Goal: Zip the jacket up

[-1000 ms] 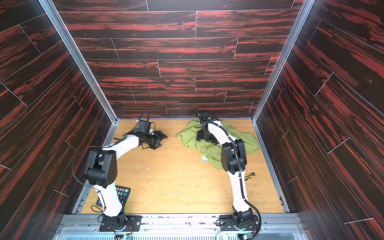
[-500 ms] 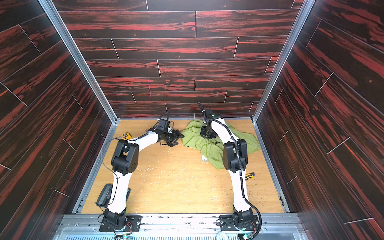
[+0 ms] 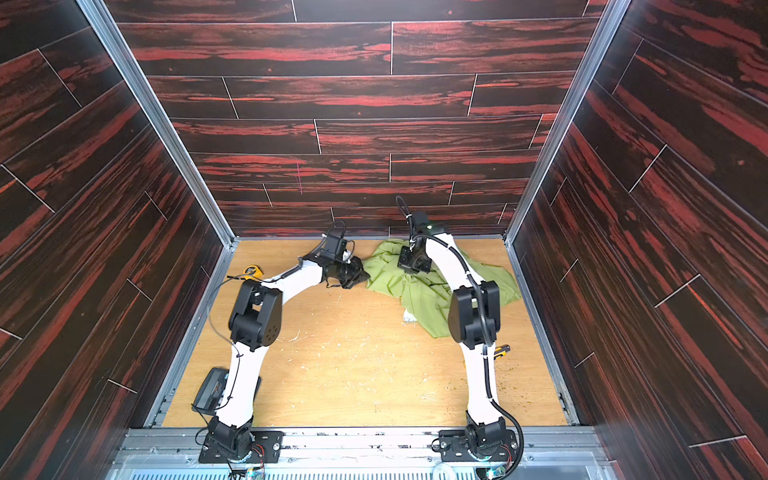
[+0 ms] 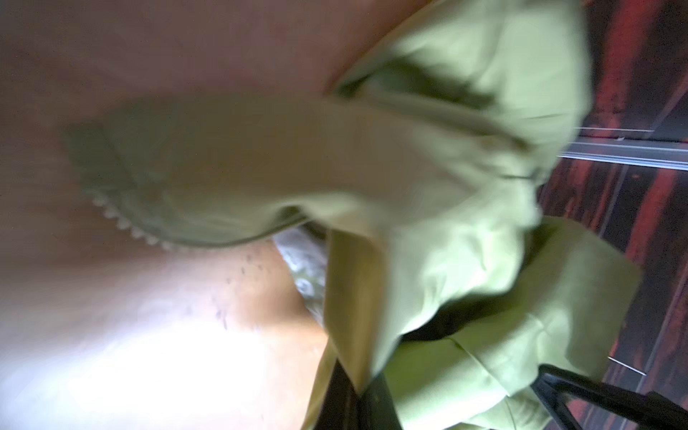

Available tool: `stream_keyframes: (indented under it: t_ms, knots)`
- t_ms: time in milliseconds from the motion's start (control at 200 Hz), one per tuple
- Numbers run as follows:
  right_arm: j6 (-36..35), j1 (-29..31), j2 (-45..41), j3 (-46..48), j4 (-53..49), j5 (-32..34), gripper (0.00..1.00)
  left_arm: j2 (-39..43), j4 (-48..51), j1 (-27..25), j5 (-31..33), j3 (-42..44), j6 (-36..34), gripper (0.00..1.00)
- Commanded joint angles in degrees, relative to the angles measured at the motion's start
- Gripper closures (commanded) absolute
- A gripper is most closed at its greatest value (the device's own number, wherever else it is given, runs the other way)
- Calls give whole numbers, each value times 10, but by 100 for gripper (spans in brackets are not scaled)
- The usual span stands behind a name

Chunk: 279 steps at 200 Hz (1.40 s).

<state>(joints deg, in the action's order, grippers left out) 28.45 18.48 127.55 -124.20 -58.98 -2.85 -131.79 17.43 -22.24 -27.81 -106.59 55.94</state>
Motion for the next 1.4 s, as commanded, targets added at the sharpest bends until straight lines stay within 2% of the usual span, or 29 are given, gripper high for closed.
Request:
stream_keyframes:
  t_ms: [0,190,351,371,716,912,1057,1207,1393]
  knots:
    - [-18,2,-77,-54,-11,-47,100,127,56,4,45,-37,-53,100]
    - [-36,2,-92,-133,-31,-120,100,245,129,8,123,-30,-111,100]
    - [-32,2,-110,-190,-35,-166,100,349,140,8,184,0,-135,100]
    - [-30,2,-113,-191,-33,-189,100,358,142,8,189,3,-138,100]
    - [-5,2,-192,-201,18,-276,100,483,181,8,223,17,-160,100]
    - [-2,-1,-254,-203,64,-309,100,512,165,8,211,-4,-162,100]
    - [38,-27,-276,-202,100,-344,100,517,161,8,204,-11,-147,100]
    - [77,-55,-254,-200,101,-373,100,499,182,11,201,-9,-143,98]
    - [88,-63,-173,-199,24,-339,100,433,225,38,202,-5,-121,100]
